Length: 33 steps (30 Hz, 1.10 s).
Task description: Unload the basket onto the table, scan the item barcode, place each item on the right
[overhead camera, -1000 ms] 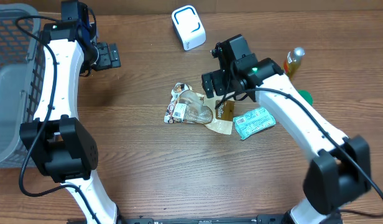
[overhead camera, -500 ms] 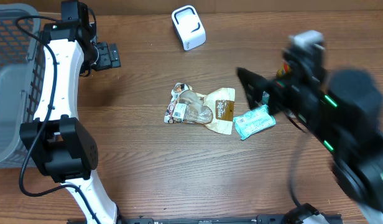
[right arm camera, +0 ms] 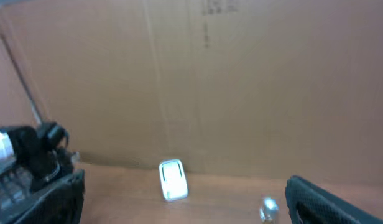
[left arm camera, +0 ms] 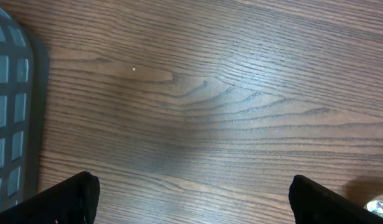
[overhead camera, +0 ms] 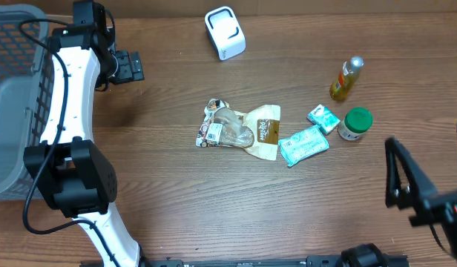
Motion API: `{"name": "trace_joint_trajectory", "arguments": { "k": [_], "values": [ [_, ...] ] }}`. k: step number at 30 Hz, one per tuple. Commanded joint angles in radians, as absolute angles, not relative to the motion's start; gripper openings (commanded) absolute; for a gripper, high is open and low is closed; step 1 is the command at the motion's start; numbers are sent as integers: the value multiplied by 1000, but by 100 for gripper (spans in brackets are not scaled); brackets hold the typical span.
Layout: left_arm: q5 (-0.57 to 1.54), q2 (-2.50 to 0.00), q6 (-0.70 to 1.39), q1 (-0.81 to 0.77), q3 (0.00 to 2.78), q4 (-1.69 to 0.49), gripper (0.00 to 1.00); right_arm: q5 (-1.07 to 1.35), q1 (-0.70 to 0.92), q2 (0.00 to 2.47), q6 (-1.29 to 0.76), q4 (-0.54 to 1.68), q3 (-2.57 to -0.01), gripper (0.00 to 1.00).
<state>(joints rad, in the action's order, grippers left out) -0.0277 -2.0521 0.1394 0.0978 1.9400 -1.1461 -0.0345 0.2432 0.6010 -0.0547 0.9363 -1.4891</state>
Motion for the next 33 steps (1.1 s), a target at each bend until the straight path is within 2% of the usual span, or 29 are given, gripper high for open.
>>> {"name": "trace_joint_trajectory", "arguments": {
  "k": [1, 9, 15, 21, 23, 28, 33],
  "values": [
    [-33, -2053, 154, 91, 1961, -1148, 99, -51, 208, 561, -52, 1013, -1491, 100],
    [-33, -2053, 153, 91, 1961, -1148, 100, -51, 142, 493, -52, 1252, -1491, 100],
    [-33, -2053, 153, 91, 1961, -1148, 100, -52, 115, 398, -52, 1277, -1439, 100],
    [-33, -2053, 154, 91, 1961, -1148, 100, -51, 88, 252, -53, 1262, -1271, 100],
    [-33, -2053, 153, 91, 1961, -1148, 99, -51, 89, 198, -53, 1242, -1195, 100],
    [-33, -2053, 154, 91, 1961, -1148, 100, -51, 88, 20, -52, 1037, -961, 100],
    [-33, -2053, 153, 91, 1961, -1148, 99, -45, 88, 4, -52, 801, -825, 100]
  ]
}}
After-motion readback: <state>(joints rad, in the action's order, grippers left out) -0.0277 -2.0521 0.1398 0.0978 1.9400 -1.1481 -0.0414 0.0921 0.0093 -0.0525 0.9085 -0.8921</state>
